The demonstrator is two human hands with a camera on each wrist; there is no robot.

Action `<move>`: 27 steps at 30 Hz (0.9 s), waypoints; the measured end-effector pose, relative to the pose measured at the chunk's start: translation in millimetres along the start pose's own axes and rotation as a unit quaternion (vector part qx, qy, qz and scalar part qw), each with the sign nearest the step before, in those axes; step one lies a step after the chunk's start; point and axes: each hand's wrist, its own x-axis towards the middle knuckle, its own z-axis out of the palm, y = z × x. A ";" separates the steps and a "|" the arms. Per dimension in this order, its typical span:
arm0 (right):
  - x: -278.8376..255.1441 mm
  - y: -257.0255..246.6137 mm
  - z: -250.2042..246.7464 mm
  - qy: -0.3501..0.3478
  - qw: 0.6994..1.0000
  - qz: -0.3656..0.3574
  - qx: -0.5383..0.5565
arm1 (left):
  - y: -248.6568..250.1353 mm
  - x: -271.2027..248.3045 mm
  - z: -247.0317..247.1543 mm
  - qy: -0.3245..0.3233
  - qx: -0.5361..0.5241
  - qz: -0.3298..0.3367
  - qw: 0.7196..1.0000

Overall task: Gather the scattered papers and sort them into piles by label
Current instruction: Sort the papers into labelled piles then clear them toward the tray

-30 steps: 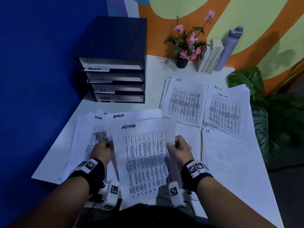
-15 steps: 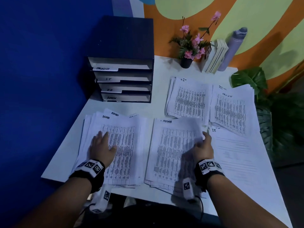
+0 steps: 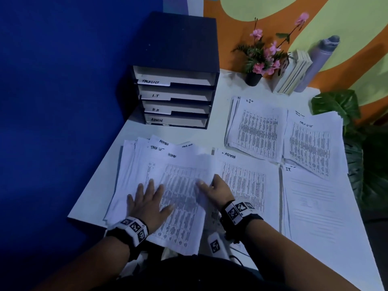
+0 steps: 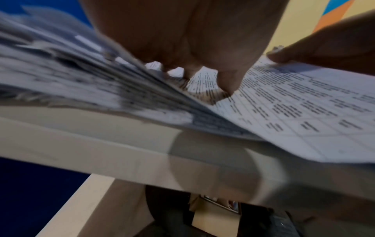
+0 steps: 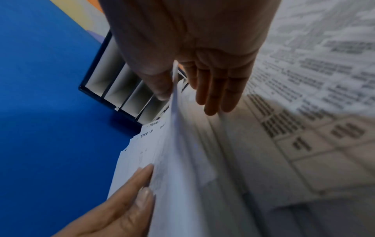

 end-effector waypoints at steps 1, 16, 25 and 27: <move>3.1 0.6 4.4 0.008 1.000 0.014 -0.017 | 0.7 -0.8 0.1 -0.001 0.003 0.018 1.000; 8.1 16.2 -1.9 0.061 0.995 0.067 0.034 | -19.6 23.0 -38.5 0.135 -0.194 -0.162 0.958; 6.0 13.9 -16.0 0.117 0.991 0.060 0.020 | -28.9 28.2 -38.2 0.137 -0.312 -0.141 0.930; 5.5 17.8 -28.9 0.173 0.981 0.077 0.043 | -31.2 26.1 -42.3 0.149 -0.328 -0.133 0.923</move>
